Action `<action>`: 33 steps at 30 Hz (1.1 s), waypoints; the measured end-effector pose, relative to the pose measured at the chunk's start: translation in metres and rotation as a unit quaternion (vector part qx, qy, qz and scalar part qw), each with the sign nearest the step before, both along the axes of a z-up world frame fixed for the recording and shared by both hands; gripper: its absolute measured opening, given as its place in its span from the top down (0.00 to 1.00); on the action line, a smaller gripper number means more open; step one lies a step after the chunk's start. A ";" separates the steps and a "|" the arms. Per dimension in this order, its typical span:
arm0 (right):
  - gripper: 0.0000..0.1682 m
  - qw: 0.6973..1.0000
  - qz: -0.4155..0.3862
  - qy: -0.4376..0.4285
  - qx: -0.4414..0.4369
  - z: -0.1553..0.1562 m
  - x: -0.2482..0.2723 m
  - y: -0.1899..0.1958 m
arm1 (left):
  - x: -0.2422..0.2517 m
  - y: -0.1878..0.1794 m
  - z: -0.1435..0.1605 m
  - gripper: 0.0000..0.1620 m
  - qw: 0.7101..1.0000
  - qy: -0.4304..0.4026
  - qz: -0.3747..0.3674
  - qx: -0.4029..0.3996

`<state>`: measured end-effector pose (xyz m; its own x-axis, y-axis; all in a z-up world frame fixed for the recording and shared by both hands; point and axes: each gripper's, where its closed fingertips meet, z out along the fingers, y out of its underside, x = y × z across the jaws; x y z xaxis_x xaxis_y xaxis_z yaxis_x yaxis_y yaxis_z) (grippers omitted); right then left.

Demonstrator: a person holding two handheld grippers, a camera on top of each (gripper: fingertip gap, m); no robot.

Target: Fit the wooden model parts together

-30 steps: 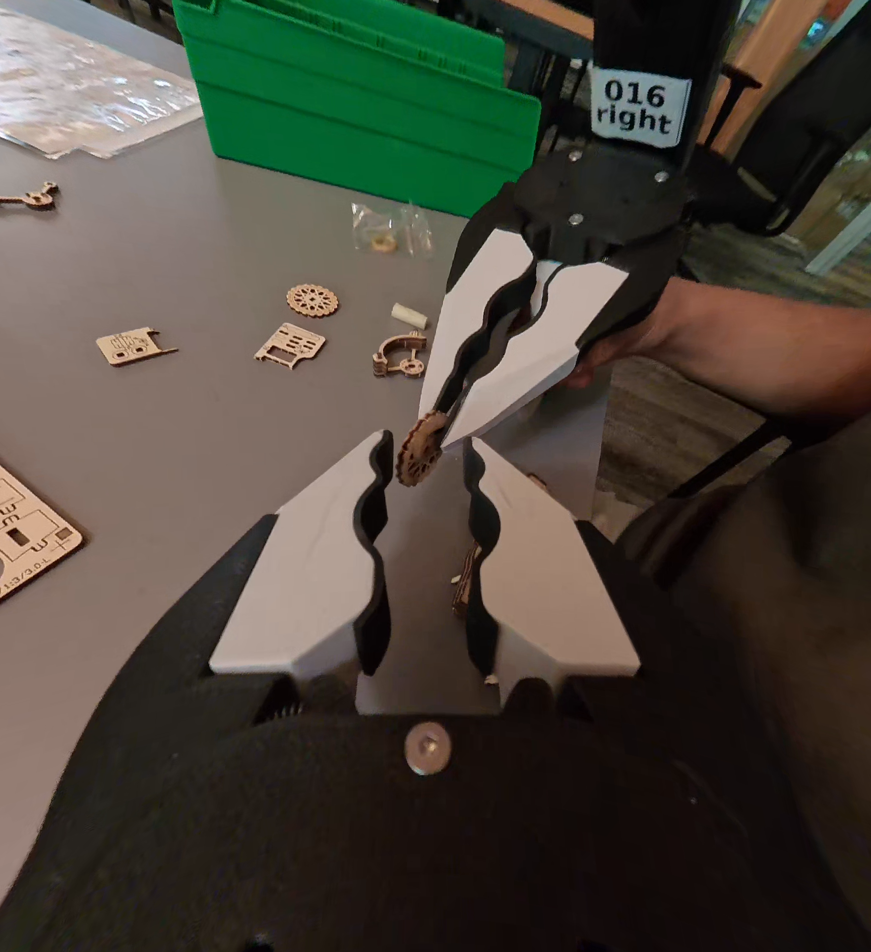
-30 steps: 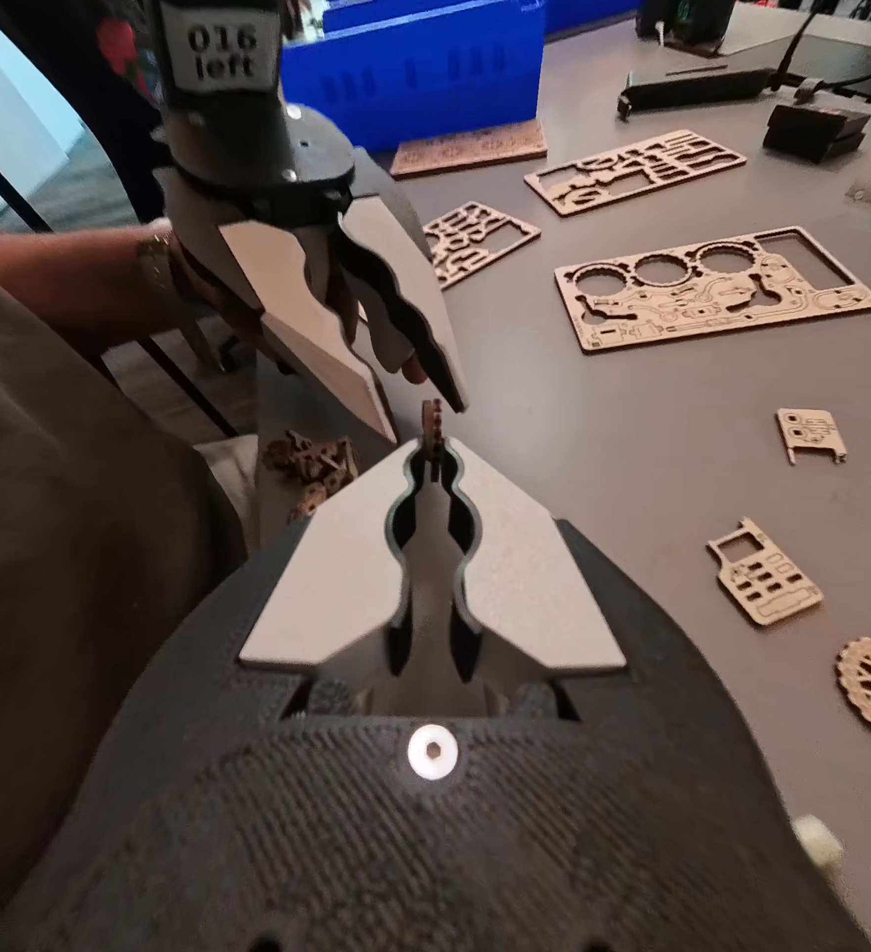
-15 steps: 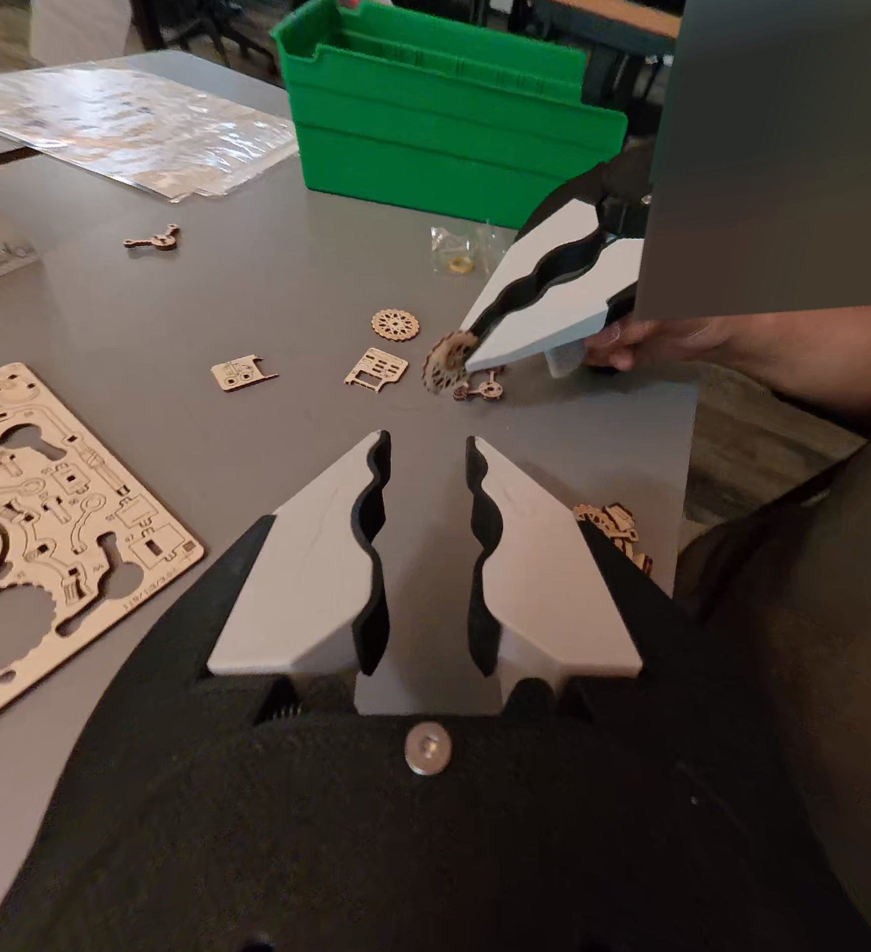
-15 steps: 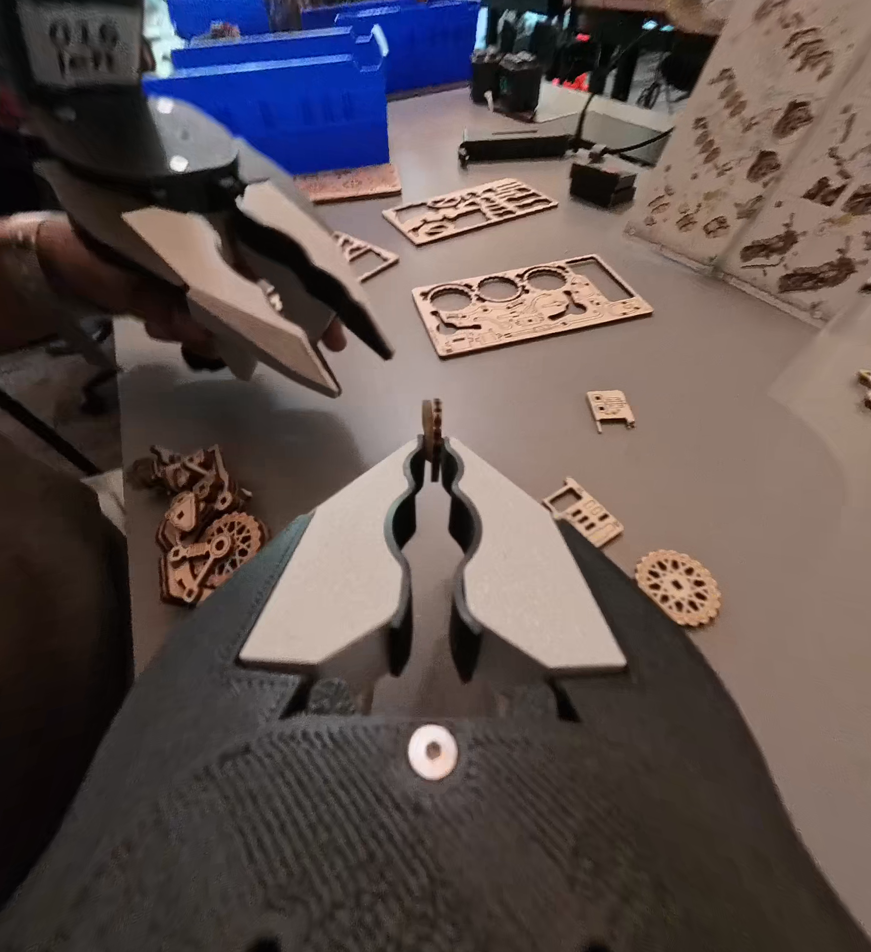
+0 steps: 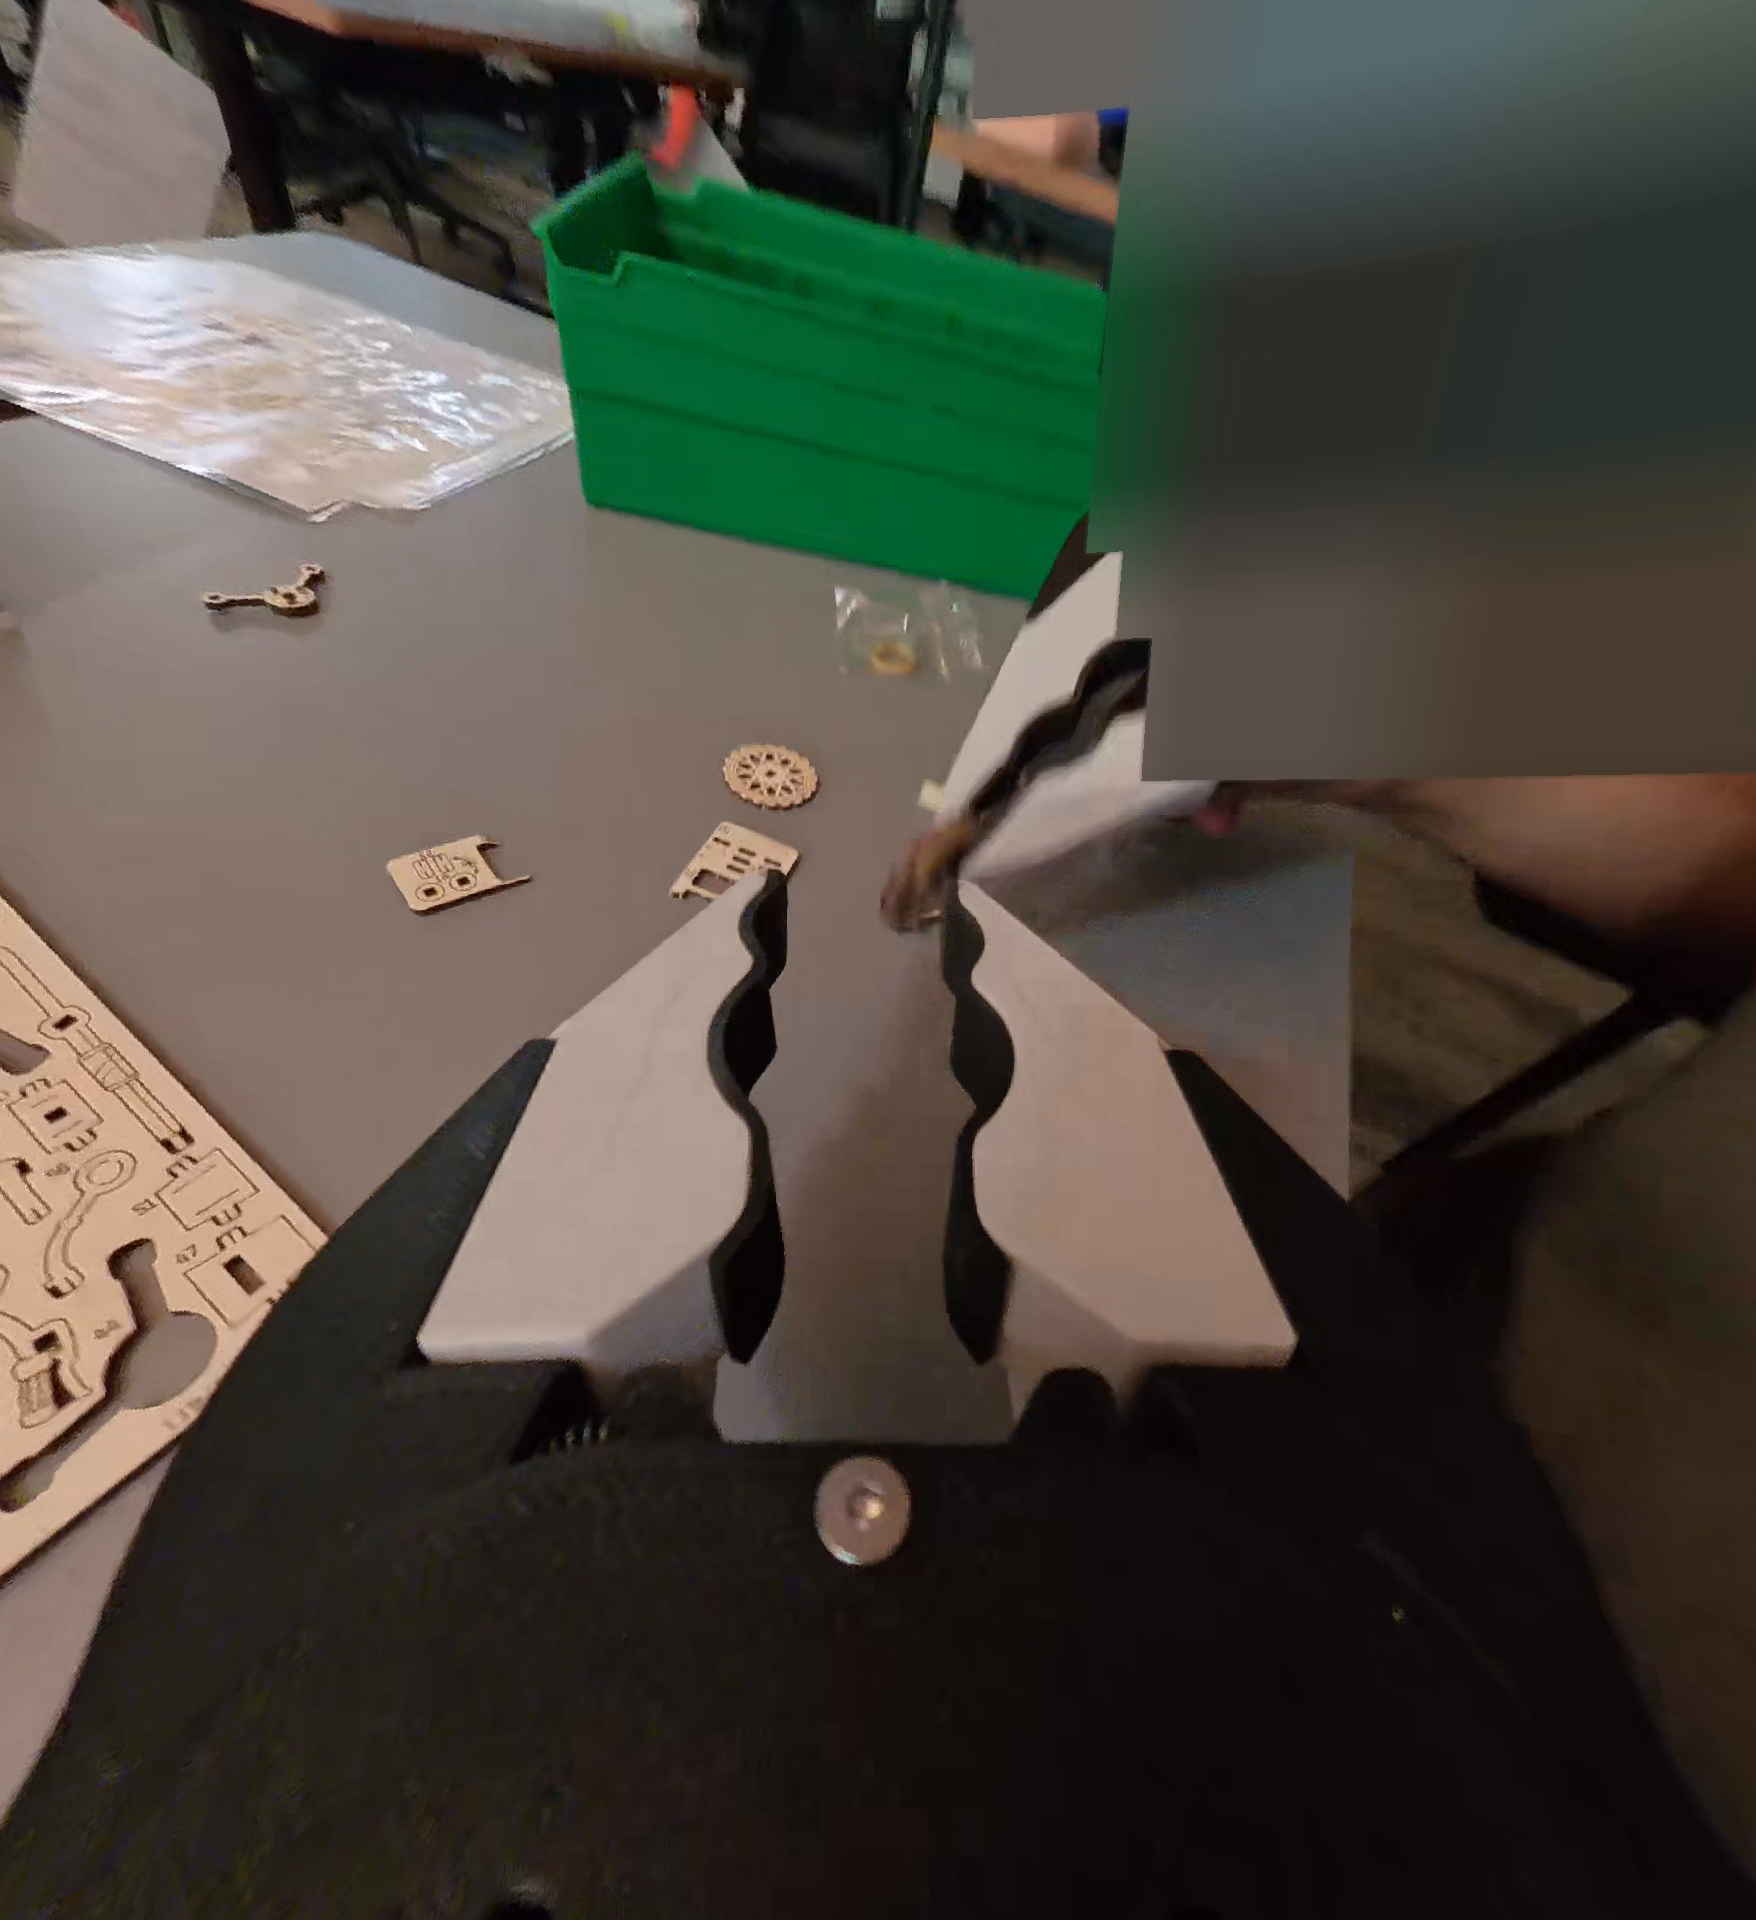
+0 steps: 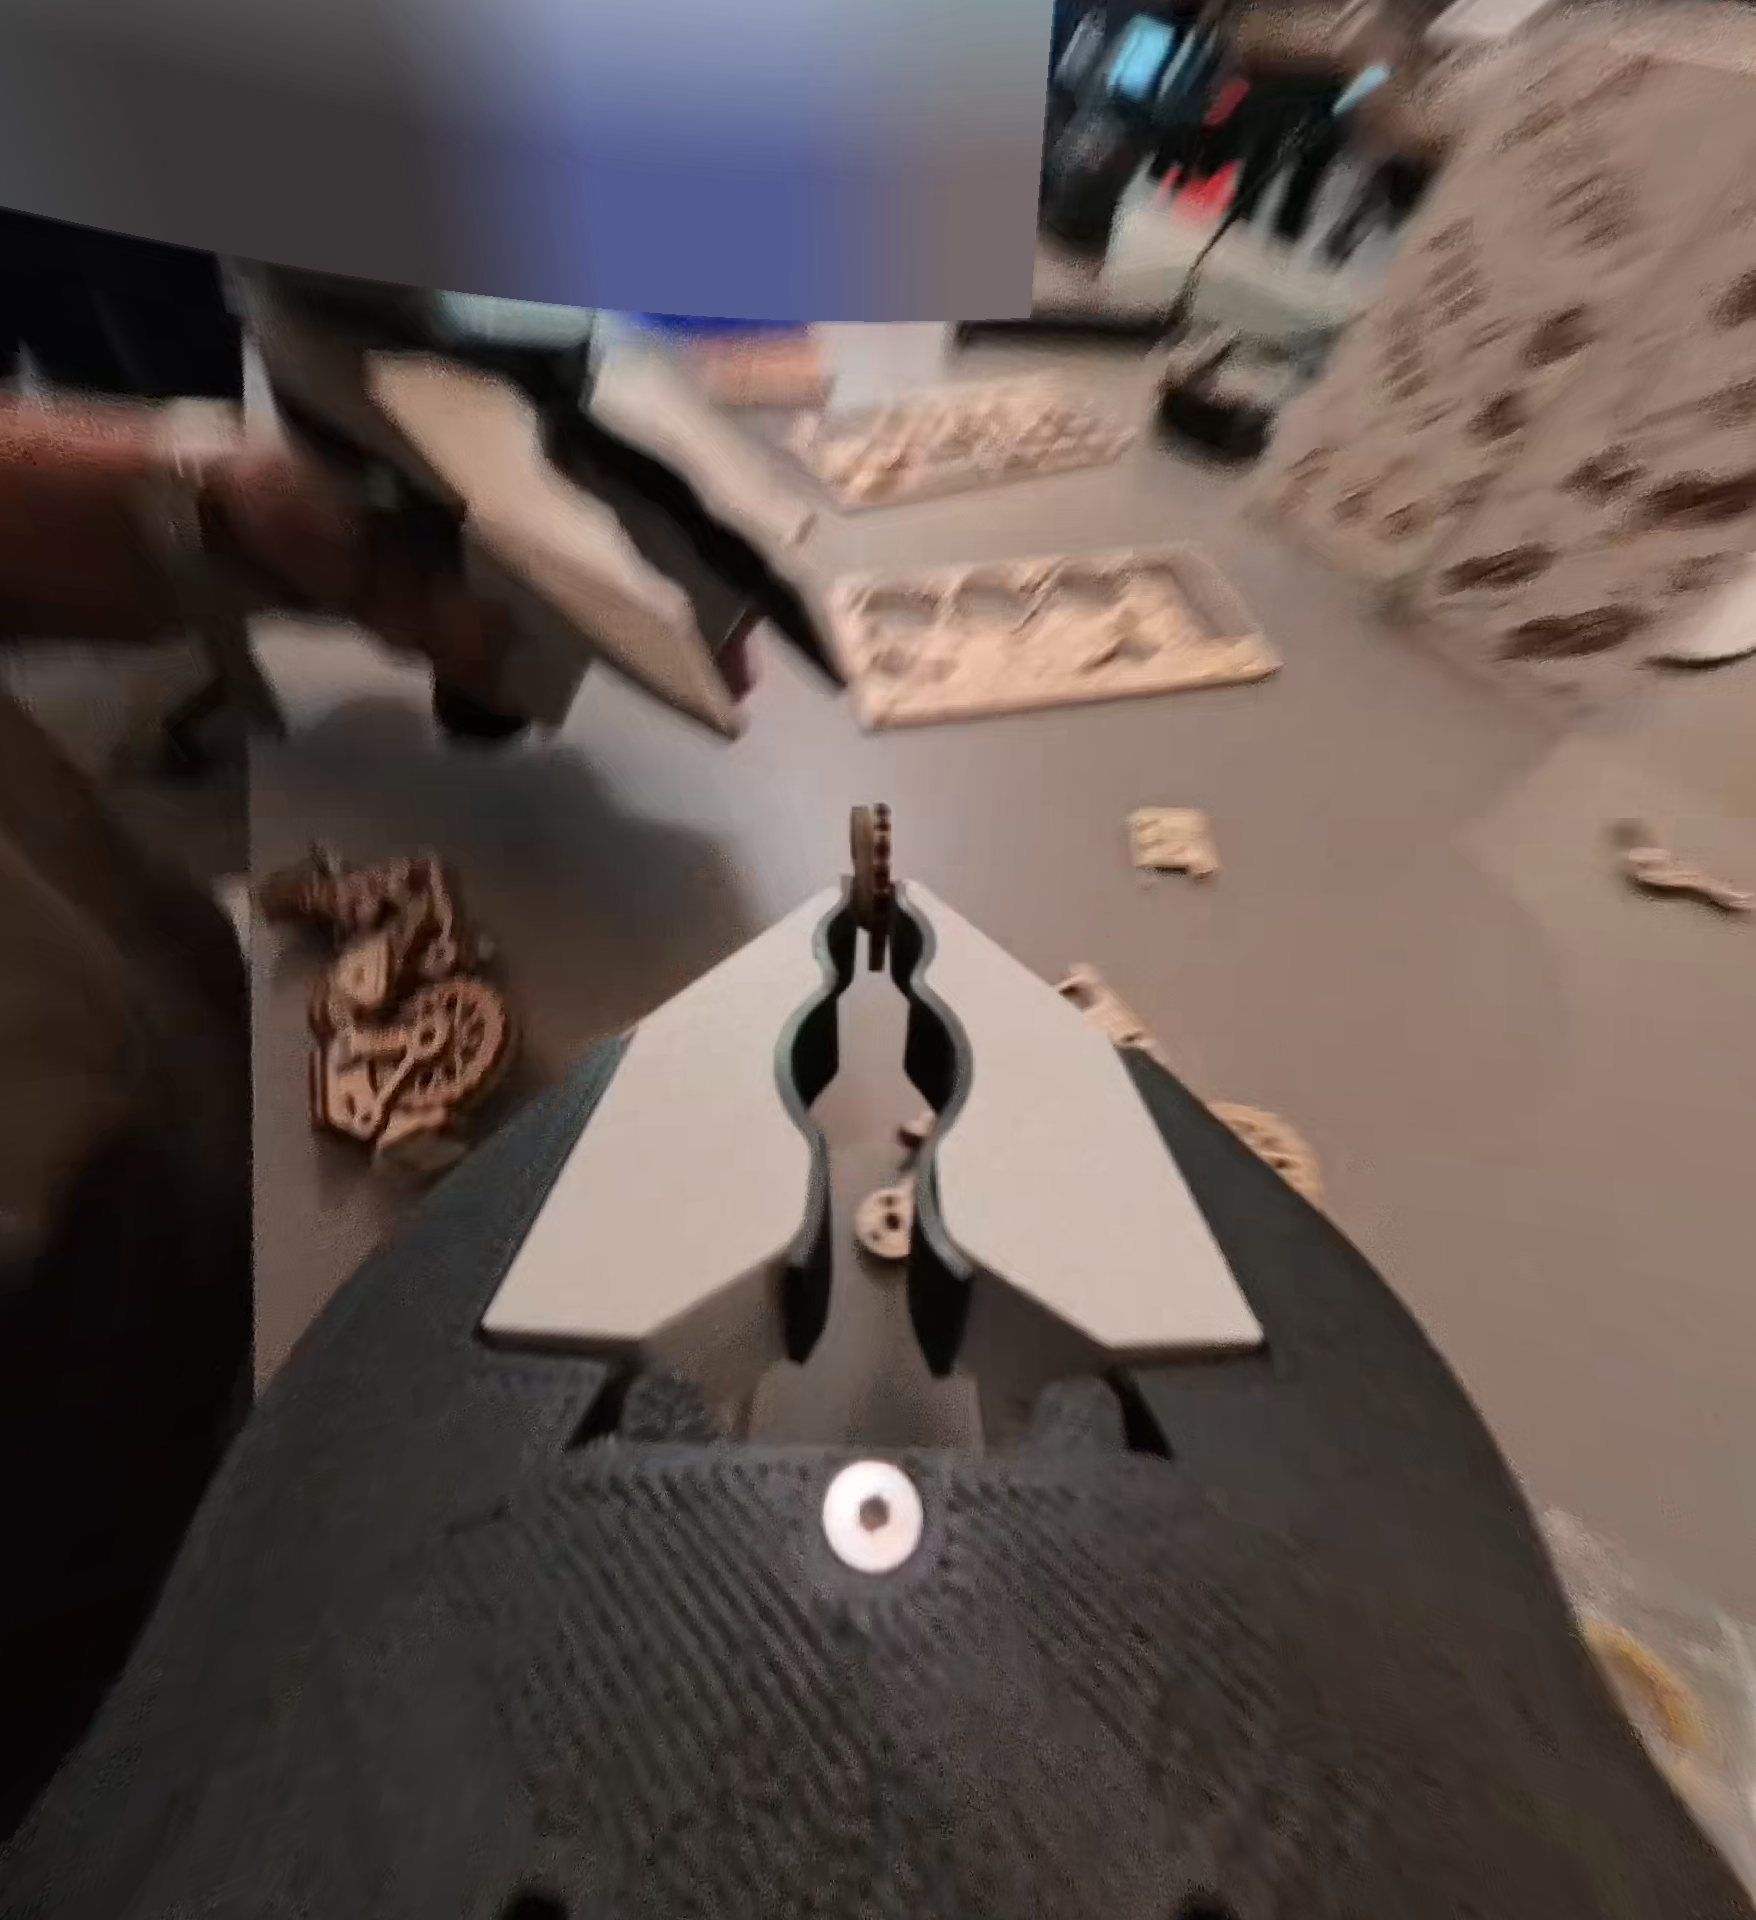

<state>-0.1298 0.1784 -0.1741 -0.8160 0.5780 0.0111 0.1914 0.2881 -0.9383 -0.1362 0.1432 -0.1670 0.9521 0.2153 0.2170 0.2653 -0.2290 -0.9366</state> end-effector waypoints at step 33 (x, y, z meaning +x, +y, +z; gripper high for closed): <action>0.98 0.982 0.131 -0.134 0.036 -0.044 0.045 -0.045 | 0.052 -0.004 -0.044 0.89 0.985 -0.003 -0.123 -0.121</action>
<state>-0.0848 0.1334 -0.2177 -0.9157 0.3532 -0.1918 0.3396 0.4248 -0.8392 -0.0842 0.1396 -0.2115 0.9809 0.0248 0.1928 0.1789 -0.5029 -0.8456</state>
